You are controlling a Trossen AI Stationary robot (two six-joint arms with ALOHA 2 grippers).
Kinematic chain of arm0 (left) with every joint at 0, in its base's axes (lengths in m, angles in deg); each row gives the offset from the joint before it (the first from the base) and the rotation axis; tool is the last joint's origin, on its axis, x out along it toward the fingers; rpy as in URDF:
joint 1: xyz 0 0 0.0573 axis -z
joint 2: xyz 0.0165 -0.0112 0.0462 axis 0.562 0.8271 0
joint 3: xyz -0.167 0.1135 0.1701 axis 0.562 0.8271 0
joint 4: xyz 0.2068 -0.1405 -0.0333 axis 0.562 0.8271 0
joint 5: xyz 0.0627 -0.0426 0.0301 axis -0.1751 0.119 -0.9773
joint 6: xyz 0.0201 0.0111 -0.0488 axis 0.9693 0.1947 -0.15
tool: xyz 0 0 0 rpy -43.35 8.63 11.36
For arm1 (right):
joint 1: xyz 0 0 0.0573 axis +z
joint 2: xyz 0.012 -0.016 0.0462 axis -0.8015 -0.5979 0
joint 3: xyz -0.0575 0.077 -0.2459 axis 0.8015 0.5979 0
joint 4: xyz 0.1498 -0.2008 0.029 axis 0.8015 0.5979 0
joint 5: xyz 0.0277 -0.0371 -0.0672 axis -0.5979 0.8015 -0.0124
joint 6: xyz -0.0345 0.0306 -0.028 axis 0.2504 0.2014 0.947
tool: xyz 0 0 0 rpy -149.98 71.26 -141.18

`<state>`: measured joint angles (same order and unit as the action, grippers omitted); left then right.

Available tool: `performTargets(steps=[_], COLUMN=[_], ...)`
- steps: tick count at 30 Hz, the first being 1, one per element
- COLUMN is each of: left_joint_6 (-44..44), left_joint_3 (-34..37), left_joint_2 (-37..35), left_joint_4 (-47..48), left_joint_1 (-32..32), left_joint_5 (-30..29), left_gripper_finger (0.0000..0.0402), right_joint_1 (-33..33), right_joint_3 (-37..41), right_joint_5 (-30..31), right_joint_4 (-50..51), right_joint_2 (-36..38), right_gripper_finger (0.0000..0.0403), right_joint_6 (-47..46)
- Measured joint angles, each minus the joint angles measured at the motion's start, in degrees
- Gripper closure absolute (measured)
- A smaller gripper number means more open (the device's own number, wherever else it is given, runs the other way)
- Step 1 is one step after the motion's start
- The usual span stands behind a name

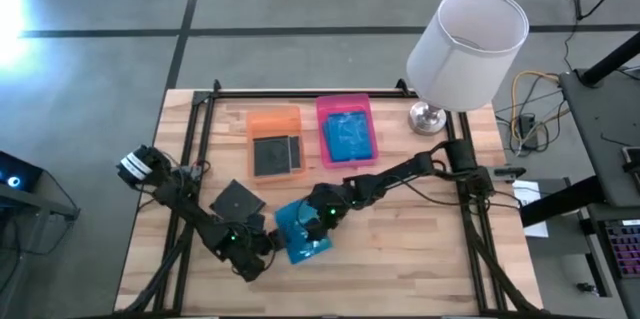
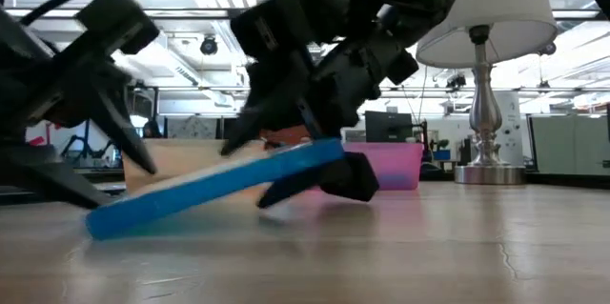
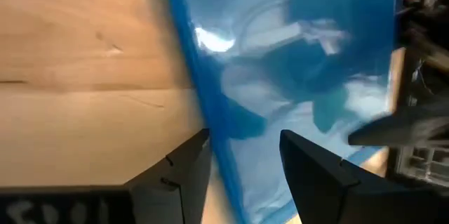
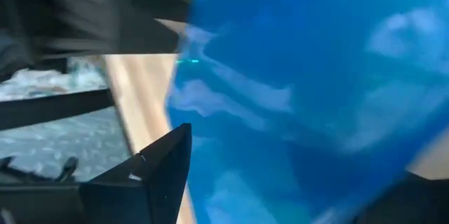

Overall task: Pick & place jewel cases by type
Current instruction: Put the blue CD case into the pink bin

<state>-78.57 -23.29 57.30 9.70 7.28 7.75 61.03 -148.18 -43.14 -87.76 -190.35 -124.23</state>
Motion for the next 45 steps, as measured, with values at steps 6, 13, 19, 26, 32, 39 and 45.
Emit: performTargets(steps=[6,13,19,26,32,39,45], left_joint_6=[3.3,9.4,13.7,18.5,26.8,30.6,30.9], left_joint_3=[0.1,-1.7,-3.2,-4.2,-3.2,-3.2,-3.2], left_joint_2=[-0.1,-0.7,-5.2,-17.3,-23.8,-26.4,-29.4], left_joint_4=[0.0,0.5,1.6,12.4,15.2,14.9,17.6], left_joint_1=[-0.7,-1.0,0.6,3.6,0.3,-3.3,-3.1], left_joint_5=[0.2,-4.9,-10.8,-21.8,-22.1,-22.1,-20.7], left_gripper_finger=[0.0246,0.0246,0.0246,0.0246,0.0246,0.0246,0.0246], right_joint_1=[0.0,0.0,0.7,0.2,-16.9,-31.5,-34.2], right_joint_3=[-0.6,1.4,6.0,15.6,20.9,17.9,10.0], right_joint_5=[0.6,5.1,10.1,34.1,34.4,15.2,10.4], right_joint_4=[-1.2,1.0,6.6,20.2,23.0,19.9,20.5], right_joint_2=[3.6,4.9,13.5,38.0,48.0,36.5,26.2], right_gripper_finger=[0.0176,0.0288,0.0386,0.039,0.039,0.039,0.039], right_joint_6=[0.1,-1.9,-4.7,-11.9,-7.0,5.2,8.1])
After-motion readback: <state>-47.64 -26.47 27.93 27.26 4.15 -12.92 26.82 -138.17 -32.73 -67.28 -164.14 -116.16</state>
